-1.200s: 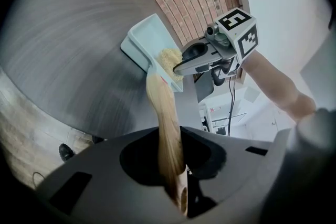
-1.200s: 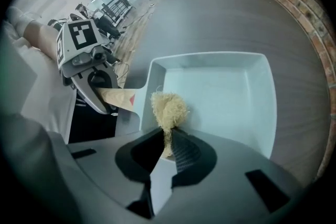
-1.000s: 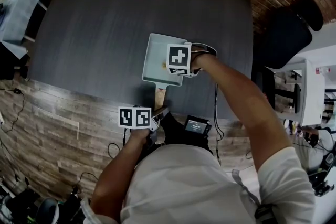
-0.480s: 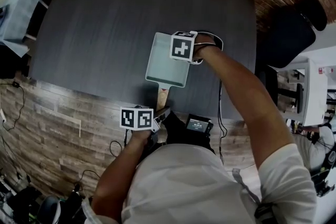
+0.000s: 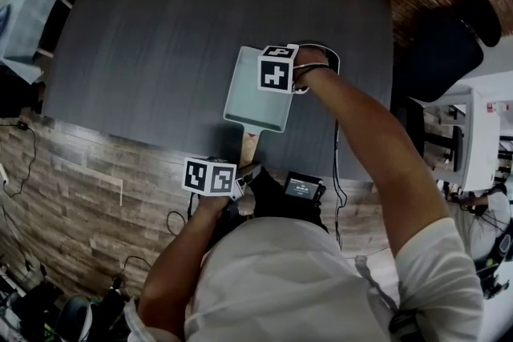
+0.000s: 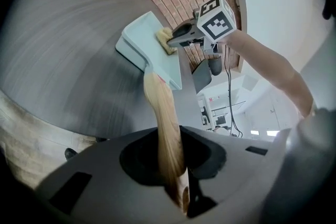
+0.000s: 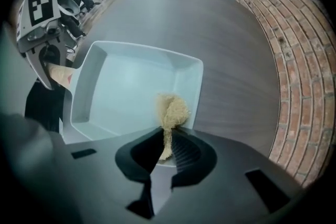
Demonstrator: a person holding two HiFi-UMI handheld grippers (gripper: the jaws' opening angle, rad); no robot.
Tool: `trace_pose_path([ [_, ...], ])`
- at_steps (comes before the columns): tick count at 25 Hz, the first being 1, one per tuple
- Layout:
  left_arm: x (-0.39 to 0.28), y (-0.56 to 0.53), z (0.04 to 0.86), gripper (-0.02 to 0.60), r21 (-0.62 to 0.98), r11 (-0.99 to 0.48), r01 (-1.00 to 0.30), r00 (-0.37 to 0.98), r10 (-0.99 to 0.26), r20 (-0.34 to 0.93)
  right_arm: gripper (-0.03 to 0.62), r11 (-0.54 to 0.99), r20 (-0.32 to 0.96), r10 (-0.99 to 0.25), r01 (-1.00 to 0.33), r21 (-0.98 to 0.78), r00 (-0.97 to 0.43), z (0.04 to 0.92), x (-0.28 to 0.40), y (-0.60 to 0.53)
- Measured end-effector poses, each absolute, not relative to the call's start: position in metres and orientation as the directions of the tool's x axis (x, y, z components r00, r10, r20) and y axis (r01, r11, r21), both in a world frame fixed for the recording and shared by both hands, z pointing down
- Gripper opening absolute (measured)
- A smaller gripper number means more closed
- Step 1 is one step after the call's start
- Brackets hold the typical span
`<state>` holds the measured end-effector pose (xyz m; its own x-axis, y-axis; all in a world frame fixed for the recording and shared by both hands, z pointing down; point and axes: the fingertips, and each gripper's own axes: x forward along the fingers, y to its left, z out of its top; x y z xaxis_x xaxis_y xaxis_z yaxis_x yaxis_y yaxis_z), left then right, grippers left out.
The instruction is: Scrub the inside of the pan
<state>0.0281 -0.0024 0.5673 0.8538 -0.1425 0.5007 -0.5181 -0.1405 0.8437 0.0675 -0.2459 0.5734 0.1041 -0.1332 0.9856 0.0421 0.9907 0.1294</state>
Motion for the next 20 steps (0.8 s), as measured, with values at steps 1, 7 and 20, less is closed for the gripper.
trace_pose_path([
  [1,0.028,-0.002,0.567,0.077,0.841,-0.147,-0.52,0.853,-0.136,0.504,0.044,0.991,0.986,-0.132,0.035,0.129,0.102,0.574,0.065,-0.246],
  [7,0.028,-0.002,0.568,0.078,0.83,-0.167,-0.533,0.846,-0.113,0.521,0.044,0.991,0.989,-0.129,-0.016,0.131,0.076,0.569,0.047,-0.258],
  [20,0.024,-0.009,0.568,0.077,0.842,-0.132,-0.523,0.85,-0.146,0.506,0.043,0.958,0.954,-0.273,0.126,0.257,0.126,0.58,0.022,-0.258],
])
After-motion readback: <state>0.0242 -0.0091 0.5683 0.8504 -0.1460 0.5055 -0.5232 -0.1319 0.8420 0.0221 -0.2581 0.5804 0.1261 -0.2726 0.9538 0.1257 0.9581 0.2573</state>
